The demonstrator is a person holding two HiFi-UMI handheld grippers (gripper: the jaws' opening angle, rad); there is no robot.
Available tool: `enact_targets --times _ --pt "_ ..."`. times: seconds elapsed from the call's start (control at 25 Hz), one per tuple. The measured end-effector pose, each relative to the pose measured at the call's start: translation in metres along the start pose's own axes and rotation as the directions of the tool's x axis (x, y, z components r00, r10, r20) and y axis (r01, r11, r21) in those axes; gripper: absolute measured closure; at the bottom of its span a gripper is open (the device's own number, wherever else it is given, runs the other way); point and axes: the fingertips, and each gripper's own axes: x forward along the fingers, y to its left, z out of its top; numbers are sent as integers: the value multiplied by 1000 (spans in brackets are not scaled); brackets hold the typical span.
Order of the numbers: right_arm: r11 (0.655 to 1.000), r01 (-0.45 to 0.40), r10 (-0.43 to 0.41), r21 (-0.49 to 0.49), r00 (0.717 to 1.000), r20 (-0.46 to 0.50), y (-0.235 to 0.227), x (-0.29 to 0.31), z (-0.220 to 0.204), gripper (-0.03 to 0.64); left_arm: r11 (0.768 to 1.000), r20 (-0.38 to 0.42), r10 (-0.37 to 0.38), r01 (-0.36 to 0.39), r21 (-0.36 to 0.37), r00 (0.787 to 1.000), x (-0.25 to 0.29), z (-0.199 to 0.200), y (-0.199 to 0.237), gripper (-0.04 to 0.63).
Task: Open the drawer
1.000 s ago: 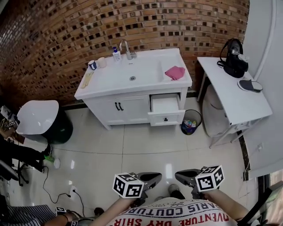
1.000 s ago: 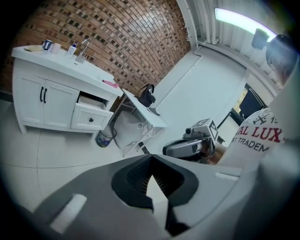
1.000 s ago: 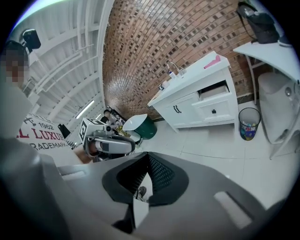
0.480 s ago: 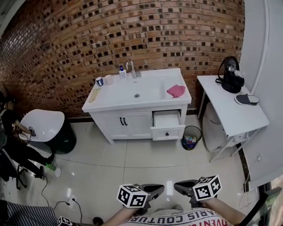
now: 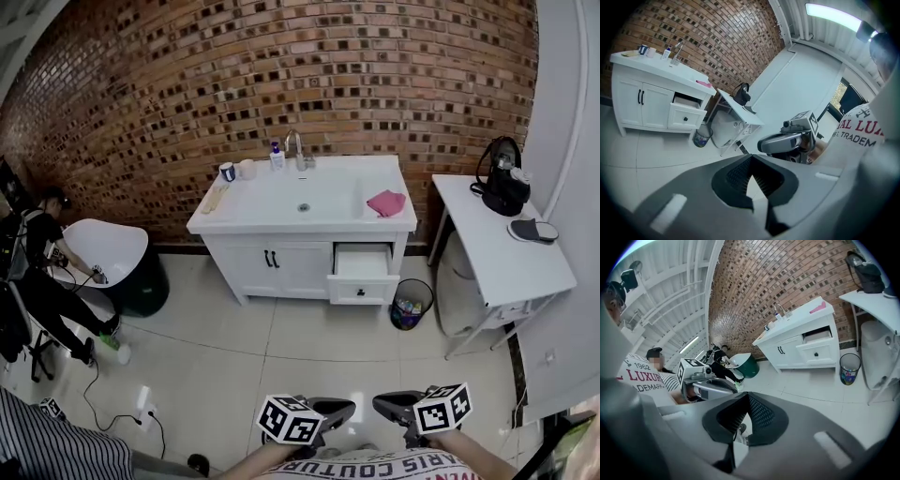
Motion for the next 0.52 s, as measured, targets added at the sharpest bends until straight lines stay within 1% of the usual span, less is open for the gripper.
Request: enact_targets --times 0.52 --pt "999 -4 3 -36 1000 -16 5 3 3 611 1000 -11 12 -12 18 1000 -6 1 -3 614"
